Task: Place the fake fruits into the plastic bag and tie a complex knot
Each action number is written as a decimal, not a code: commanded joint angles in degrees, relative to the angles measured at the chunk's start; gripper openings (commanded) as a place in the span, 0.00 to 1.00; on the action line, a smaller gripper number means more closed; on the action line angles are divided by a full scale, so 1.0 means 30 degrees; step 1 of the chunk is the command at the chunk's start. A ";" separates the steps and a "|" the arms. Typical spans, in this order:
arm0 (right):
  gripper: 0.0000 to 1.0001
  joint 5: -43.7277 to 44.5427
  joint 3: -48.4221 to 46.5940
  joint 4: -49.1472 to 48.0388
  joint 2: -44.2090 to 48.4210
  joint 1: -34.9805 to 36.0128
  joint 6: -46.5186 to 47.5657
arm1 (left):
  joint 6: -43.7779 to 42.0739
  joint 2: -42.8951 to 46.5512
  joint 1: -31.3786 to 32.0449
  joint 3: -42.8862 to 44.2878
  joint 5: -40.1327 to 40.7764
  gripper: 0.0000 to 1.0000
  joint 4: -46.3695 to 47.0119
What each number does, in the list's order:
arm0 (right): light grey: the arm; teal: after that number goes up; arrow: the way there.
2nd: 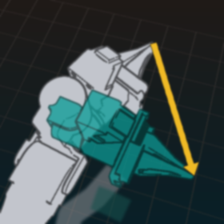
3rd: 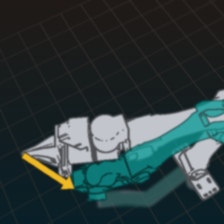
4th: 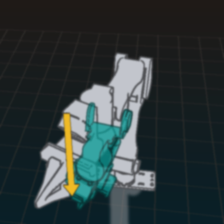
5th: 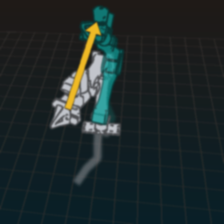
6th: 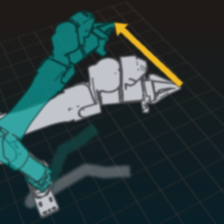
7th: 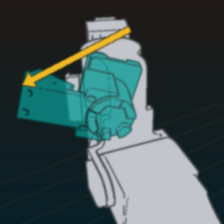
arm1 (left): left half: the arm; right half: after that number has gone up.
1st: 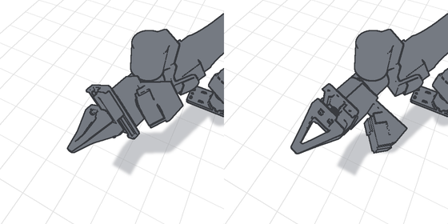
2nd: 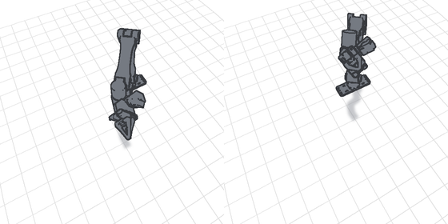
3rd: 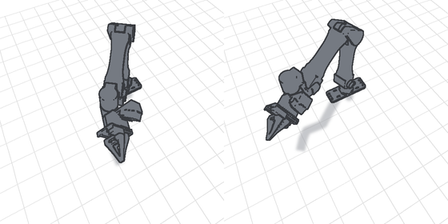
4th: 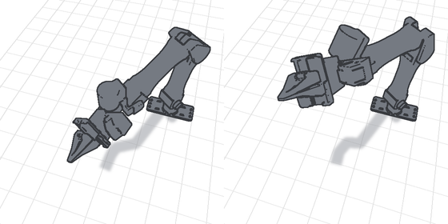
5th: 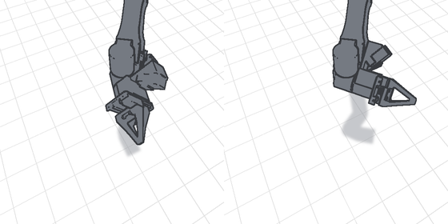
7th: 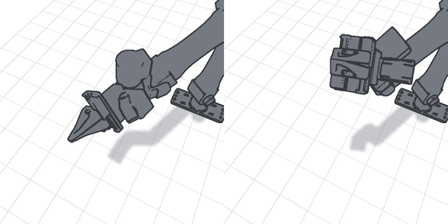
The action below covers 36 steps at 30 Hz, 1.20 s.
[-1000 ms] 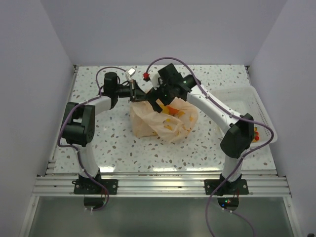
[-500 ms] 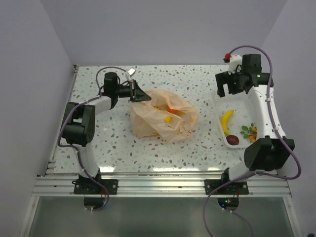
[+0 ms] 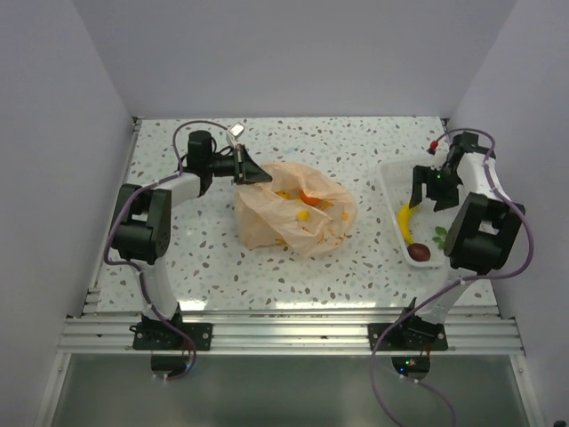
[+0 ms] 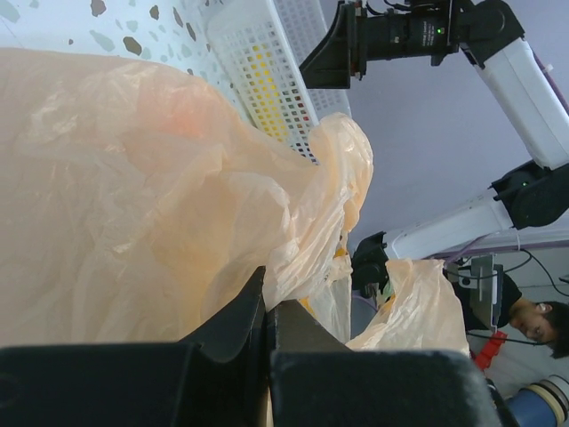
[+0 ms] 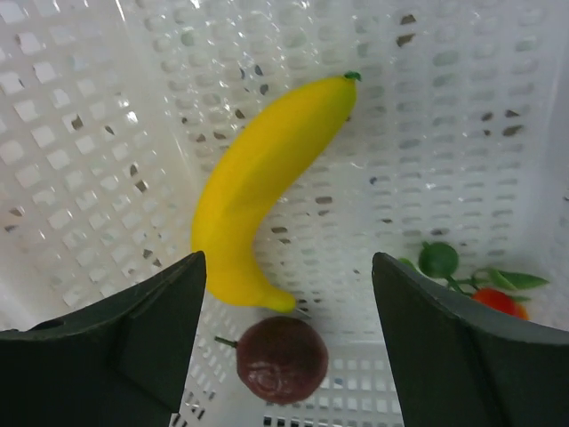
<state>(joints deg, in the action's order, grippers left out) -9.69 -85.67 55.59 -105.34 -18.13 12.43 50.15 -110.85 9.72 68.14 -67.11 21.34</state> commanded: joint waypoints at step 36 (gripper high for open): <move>0.07 -0.7289 -0.5837 -0.3321 0.3385 1.0107 -0.2765 | -0.0545 0.0094 -0.0133 0.0518 -0.0276 0.00 -0.0347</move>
<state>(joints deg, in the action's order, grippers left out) -31.09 -102.43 48.45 -94.91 4.49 3.88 49.30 -110.85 9.72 68.14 -67.13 19.99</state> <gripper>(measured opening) 0.418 0.016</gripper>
